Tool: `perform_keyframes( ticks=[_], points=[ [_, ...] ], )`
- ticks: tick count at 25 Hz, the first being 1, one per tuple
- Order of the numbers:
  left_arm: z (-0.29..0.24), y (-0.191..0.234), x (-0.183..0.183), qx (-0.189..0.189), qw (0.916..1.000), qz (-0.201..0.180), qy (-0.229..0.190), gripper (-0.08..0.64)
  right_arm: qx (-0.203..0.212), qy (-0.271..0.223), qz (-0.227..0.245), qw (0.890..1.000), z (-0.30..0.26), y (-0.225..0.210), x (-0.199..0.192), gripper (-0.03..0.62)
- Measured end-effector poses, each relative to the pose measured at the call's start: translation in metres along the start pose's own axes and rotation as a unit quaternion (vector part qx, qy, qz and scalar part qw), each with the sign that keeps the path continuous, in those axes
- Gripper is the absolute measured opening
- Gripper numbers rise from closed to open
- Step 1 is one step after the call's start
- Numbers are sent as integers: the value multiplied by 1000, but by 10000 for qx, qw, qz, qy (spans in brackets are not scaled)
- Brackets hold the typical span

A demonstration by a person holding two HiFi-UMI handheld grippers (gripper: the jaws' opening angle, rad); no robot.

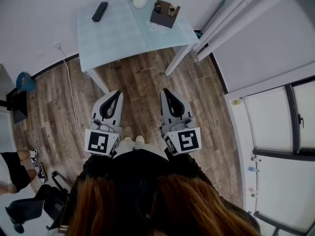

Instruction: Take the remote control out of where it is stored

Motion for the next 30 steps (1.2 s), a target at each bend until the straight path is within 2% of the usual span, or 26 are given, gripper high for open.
perform_keyframes(
  ticks=[10,19,30],
  points=[
    [-15,-5,-2,107,9999,-15,33,5,127,-34,-73,9999,-4,-15,-3,15],
    [-45,-5,3,181,9998,-4,-64,5,81,43,-107,9999,-6,-45,-5,15],
    [-79,6,-6,125,9999,13,29,5,11,129,-238,9996,-26,-68,-19,15]
  ],
)
Point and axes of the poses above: the fingertips, and each gripper's own axes: z backward along the fingers, y to its left, x out of its top, the point moved 5 cm from there along z, backward along the fingers, and after that the axes turned 10 degrees about x, right-handed, at the moved point
